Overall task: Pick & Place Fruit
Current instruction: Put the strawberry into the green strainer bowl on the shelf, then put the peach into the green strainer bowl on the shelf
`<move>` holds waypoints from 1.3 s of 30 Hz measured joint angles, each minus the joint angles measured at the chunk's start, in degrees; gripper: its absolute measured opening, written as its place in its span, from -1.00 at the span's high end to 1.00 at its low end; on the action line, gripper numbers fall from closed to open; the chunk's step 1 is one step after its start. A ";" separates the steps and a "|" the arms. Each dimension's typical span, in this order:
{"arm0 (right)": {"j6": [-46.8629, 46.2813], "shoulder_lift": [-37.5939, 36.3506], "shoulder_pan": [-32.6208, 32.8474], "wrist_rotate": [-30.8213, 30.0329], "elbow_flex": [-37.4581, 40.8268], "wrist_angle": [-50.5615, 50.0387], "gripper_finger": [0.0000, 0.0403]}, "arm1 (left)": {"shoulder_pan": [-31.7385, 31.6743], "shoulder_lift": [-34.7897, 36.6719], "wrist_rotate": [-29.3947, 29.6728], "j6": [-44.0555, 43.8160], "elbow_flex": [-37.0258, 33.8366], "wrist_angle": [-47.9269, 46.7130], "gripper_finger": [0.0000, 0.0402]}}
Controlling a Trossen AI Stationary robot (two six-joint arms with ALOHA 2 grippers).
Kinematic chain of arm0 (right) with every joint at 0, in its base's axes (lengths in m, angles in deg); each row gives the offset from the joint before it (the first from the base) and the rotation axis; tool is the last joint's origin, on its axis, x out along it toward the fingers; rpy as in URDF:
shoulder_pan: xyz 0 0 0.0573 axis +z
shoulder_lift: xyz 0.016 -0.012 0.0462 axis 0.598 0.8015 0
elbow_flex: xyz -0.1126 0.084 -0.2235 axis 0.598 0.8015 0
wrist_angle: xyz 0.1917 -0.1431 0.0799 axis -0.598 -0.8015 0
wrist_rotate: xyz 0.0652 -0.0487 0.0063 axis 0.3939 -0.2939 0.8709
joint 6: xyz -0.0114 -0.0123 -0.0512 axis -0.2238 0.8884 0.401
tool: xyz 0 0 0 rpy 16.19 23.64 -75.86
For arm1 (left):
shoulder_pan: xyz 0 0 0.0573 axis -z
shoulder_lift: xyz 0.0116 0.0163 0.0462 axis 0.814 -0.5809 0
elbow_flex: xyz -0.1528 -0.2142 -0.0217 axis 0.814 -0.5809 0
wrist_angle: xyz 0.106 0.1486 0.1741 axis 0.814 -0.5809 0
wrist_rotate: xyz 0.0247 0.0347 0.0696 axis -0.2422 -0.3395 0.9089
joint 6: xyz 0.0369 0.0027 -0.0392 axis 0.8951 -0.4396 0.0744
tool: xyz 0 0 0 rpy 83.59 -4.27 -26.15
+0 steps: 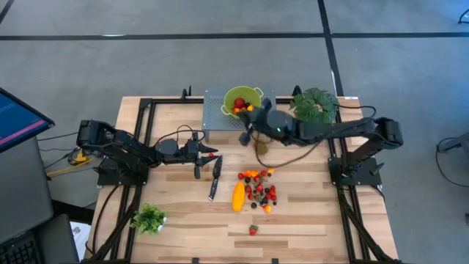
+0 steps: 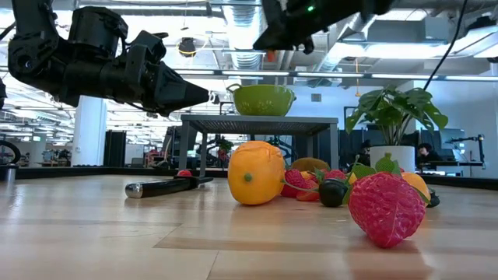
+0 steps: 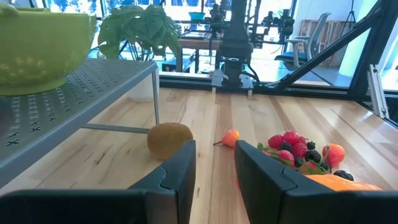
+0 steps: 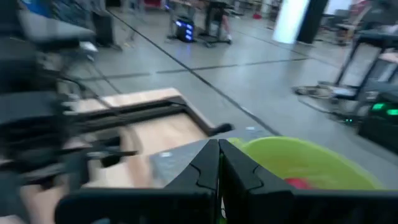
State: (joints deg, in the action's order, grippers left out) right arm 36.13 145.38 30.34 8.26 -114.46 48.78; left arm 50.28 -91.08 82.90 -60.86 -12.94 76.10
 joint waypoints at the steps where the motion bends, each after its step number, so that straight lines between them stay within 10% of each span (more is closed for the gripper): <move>1: 0.13 0.76 -1.10 0.01 -1.19 -1.15 1.00 | 0.00 0.00 0.00 0.01 0.02 0.00 0.47; 25: -7.97 3.71 -11.09 -0.02 -3.22 -14.24 0.96 | 0.00 0.01 0.28 0.01 0.02 0.13 0.47; 39: -4.33 -0.65 -9.23 0.20 -3.20 -14.24 0.20 | 0.02 0.00 0.22 0.01 0.02 0.16 0.47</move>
State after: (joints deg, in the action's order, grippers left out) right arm 31.80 144.72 21.11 8.46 -117.66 34.54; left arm 50.30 -91.08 83.12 -60.85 -12.92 76.27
